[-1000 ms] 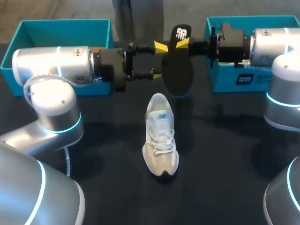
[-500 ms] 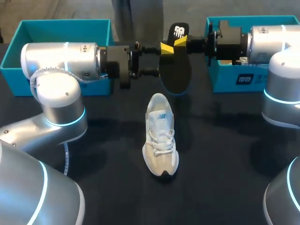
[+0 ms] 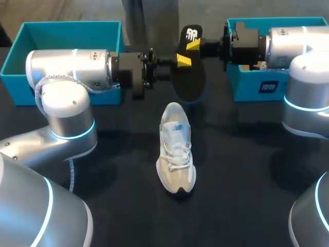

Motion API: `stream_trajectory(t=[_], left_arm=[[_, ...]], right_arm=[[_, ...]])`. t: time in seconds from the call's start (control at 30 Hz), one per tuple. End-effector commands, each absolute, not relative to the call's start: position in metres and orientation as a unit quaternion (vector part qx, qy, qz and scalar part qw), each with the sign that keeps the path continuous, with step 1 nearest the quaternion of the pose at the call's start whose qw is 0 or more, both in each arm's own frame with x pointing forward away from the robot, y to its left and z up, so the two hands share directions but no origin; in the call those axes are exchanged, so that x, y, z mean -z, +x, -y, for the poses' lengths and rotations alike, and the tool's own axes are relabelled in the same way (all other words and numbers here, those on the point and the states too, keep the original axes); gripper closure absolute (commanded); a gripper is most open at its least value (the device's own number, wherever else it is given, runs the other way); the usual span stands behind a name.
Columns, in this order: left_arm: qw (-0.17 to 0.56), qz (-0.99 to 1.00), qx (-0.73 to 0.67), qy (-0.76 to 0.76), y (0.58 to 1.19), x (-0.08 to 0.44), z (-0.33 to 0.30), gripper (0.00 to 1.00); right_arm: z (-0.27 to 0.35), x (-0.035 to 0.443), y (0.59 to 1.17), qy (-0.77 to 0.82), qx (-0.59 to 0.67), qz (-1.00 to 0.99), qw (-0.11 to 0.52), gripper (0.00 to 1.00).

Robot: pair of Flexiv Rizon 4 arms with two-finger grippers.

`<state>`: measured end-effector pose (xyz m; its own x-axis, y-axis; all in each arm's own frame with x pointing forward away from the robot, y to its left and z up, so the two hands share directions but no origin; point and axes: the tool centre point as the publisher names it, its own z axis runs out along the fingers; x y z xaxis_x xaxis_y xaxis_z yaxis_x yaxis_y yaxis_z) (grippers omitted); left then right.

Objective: Take the shoe out of the shoebox, open the shoe tongue, remove and reinsert the insole, then place the shoe into the shoebox

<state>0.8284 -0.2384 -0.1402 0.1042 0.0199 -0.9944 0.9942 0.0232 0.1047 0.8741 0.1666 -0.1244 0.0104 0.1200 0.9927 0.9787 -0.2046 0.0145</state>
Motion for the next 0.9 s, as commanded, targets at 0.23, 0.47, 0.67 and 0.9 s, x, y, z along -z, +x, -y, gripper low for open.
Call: stream_trajectory(t=[0.23,0.47,0.67,0.9], left_arm=[[0.525,-0.481,0.464,0.526,0.824,0.142,0.239,1.00],[0.523,-0.479,0.468,0.528,0.819,0.143,0.237,1.00],[0.526,-0.479,0.467,0.525,0.819,0.144,0.235,1.00],[0.535,-0.483,0.473,0.507,0.823,0.142,0.221,1.00]], right_arm=[[-0.169,0.126,0.875,-0.574,0.517,0.477,0.418,1.00],[-0.170,0.126,0.875,-0.571,0.516,0.481,0.420,1.00],[-0.164,0.125,0.872,-0.571,0.516,0.488,0.411,0.00],[-0.150,0.119,0.859,-0.554,0.517,0.518,0.397,0.00]])
